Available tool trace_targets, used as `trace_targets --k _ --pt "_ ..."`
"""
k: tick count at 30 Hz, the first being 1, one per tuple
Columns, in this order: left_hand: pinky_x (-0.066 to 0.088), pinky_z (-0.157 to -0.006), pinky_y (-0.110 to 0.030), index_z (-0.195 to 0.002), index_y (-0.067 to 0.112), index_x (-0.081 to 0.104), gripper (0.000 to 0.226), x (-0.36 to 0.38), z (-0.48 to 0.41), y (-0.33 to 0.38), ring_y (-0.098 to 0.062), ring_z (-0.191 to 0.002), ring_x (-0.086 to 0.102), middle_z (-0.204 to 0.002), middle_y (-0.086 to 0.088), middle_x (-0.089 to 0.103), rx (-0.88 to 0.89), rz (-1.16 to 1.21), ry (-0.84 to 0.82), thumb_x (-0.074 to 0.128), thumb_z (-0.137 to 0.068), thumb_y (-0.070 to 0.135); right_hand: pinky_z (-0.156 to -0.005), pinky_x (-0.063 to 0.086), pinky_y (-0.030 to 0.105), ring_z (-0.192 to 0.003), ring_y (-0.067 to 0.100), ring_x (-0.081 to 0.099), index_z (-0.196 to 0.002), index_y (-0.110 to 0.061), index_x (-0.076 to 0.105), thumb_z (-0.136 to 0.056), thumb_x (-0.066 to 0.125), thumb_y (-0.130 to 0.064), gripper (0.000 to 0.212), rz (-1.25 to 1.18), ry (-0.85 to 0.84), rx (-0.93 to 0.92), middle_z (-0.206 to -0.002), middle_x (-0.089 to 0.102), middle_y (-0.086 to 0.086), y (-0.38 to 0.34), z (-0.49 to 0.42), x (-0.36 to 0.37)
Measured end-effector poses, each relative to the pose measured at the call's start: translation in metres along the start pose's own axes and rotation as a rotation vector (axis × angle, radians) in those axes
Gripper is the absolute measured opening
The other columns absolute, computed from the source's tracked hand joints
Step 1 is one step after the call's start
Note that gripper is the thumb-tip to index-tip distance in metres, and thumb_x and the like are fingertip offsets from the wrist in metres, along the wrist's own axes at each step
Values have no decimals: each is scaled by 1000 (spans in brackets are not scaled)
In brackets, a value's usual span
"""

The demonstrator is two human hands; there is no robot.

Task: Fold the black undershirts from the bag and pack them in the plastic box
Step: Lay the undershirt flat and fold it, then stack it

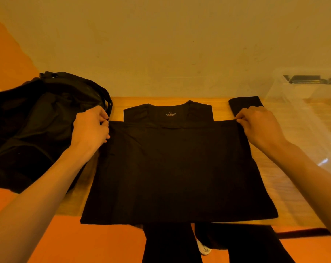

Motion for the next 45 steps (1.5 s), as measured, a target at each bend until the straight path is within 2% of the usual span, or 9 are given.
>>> trace_targets --k 6,14,19,22,26,30,33,38,45 --pt "54 -46 -25 -101 14 61 15 6 -2 5 -18 -53 68 -81 -6 66 8 13 -2 53 -101 1 -77 51 47 -90 33 60 -105 -8 72 -98 60 -14 15 47 48 5 -92 68 12 -2 -9 0" --pt "54 -63 -50 -92 4 58 15 26 0 13 -32 -73 60 -87 -14 58 186 -218 -11 50 -95 -9 -87 46 47 -95 31 58 -109 -12 70 -98 62 -16 14 111 13 -1 -99 69 11 -9 -11 21" --pt "46 -63 -49 -96 3 57 15 29 3 9 -36 -78 55 -93 -16 54 272 -299 24 48 -94 -9 -85 44 47 -96 34 56 -112 -10 70 -97 63 -15 17 188 38 41 -99 68 13 -7 -4 23" --pt "52 -63 -47 -116 3 58 18 28 17 23 -37 -77 59 -118 -18 50 275 -332 10 56 -98 0 -96 42 50 -111 38 55 -119 -9 68 -96 63 -13 24 143 78 29 -116 67 17 -24 3 14" --pt "55 -60 -36 -103 7 63 10 12 96 55 -23 -76 60 -114 -8 51 487 -265 89 64 -97 15 -105 38 41 -119 24 58 -119 -17 68 -98 57 -21 24 -111 153 -196 -120 68 5 -101 24 -6" --pt "54 -95 -44 -132 11 61 46 27 156 41 -33 -127 52 -146 -13 47 444 -409 -22 51 -101 43 -123 13 39 -153 22 19 -158 -28 26 -102 22 -59 64 -45 -223 -296 -164 28 5 -172 25 44" --pt "28 -122 -49 -159 20 29 75 41 167 10 -33 -155 13 -168 -13 16 321 -519 -199 19 -101 66 -125 -6 41 -155 21 -9 -161 -32 -1 -92 -9 -72 80 58 -373 -217 -169 -1 6 -170 19 83" --pt "4 -128 -45 -163 25 3 85 45 178 -12 -24 -156 -13 -170 -9 -6 279 -519 -285 4 -96 78 -125 -8 45 -154 24 -15 -161 -29 -2 -91 -5 -69 81 132 -410 -149 -169 -7 8 -179 12 84" --pt "6 -126 -50 -163 29 9 84 45 183 -9 -32 -155 -13 -167 -21 -6 250 -476 -260 12 -95 79 -125 -9 39 -154 16 -14 -161 -20 1 -103 8 -56 69 18 -444 -635 -169 -5 3 -316 -11 112"
Point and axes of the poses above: each hand's wrist, its own z-axis away from the middle knuckle, its own x-axis out of the palm, y = z × x, the point moved 6 cm from there along -z, towards the middle knuckle
